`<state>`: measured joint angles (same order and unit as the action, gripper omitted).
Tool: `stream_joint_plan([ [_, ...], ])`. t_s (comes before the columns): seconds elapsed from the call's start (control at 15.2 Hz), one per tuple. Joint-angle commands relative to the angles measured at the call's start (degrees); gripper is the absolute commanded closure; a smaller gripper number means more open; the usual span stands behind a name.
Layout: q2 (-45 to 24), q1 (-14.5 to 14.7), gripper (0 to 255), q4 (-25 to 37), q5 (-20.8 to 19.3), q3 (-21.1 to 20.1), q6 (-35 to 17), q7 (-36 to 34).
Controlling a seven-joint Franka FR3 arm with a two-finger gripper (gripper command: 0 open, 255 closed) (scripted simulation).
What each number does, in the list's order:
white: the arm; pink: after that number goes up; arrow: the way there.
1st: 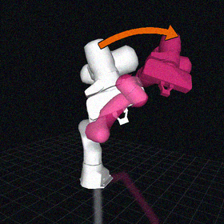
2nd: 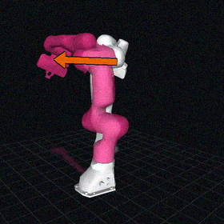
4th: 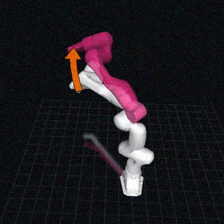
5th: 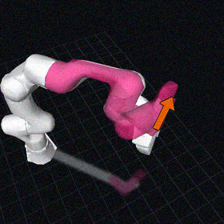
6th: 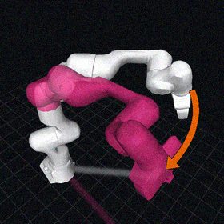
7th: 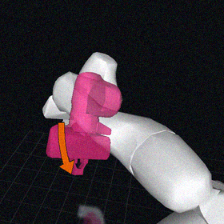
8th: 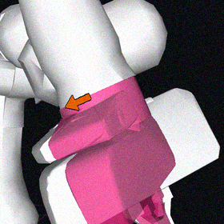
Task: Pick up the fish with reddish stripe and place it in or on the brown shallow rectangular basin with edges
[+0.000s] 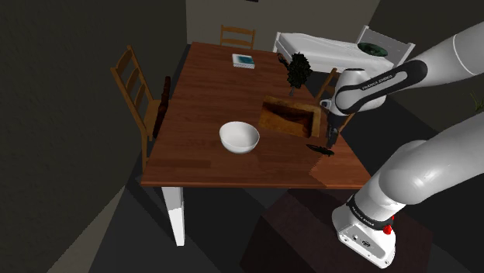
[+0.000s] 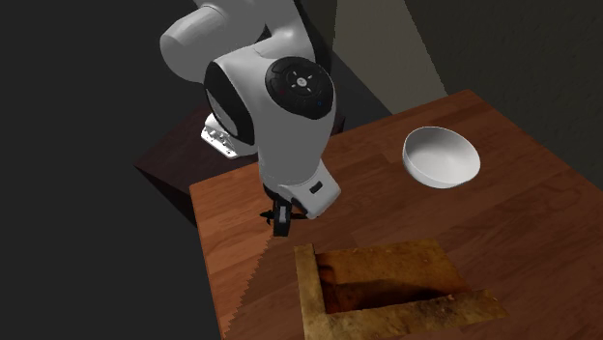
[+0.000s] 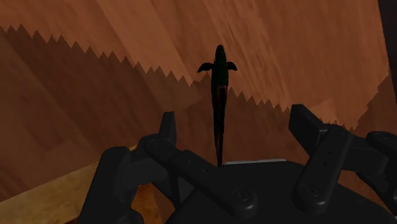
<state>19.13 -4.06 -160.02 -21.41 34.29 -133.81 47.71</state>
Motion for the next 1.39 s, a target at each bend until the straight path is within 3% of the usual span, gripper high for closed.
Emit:
stream_joint_plan([
  [0.0, -2.16, 0.36, 0, -0.26, 0.18, 0.84, -2.43, 0.94],
  [0.33, -7.46, 1.22, 0, -1.74, 1.28, 2.48, -9.02, 2.12],
  [0.86, -7.46, 1.21, 0, -1.73, 1.28, 2.47, -9.01, 2.12],
  [0.92, -7.46, 1.21, 255, -1.73, 1.28, 2.47, -9.01, 2.12],
  [1.32, -7.46, 1.21, 255, -1.73, 1.28, 2.47, -9.01, 2.12],
])
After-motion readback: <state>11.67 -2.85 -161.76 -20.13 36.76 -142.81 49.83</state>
